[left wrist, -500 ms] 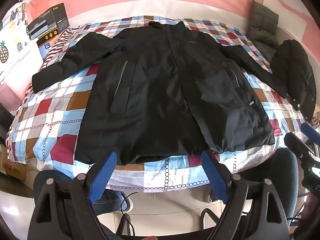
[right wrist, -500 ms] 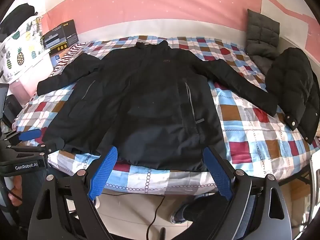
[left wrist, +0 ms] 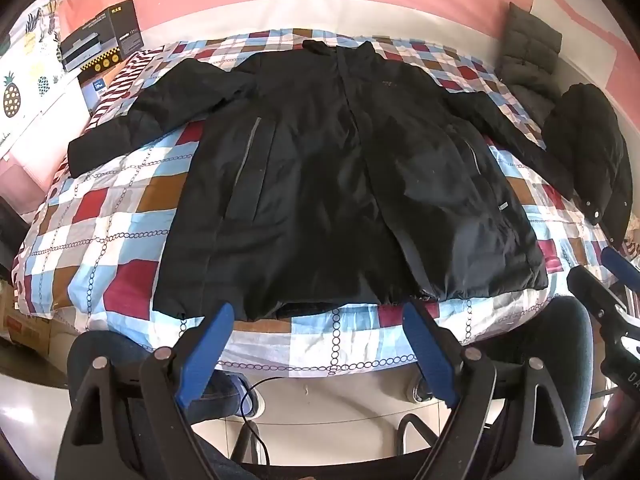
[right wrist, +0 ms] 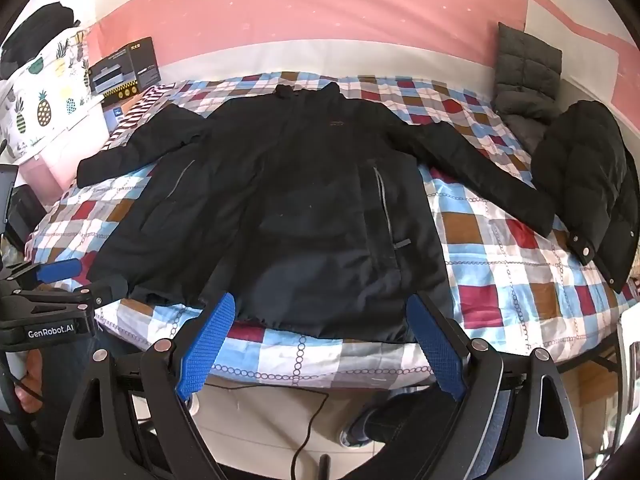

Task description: Fold large clothes

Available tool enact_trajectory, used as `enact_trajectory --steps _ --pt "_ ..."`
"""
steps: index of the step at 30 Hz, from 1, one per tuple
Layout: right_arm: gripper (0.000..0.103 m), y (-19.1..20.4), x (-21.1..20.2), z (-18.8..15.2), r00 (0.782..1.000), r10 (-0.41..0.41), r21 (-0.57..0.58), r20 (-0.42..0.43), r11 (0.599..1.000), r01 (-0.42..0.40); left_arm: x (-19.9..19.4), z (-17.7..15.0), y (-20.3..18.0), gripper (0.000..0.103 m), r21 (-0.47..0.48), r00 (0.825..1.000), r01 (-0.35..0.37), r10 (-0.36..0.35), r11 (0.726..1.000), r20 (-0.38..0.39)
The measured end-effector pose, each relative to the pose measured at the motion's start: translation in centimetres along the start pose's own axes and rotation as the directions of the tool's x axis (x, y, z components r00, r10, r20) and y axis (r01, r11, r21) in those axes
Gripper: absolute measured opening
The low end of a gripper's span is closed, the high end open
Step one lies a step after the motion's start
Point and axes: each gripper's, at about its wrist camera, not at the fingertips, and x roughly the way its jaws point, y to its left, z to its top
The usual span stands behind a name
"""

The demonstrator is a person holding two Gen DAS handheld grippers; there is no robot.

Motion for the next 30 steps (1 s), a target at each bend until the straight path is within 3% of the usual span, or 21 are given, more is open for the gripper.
enact_trajectory --steps 30 --pt "0.088 -0.01 0.62 -0.36 1.000 -0.001 -0.003 -0.017 1.000 0.001 -0.15 0.13 0.17 0.088 -0.006 1.000 -0.001 0.001 1.000 -0.005"
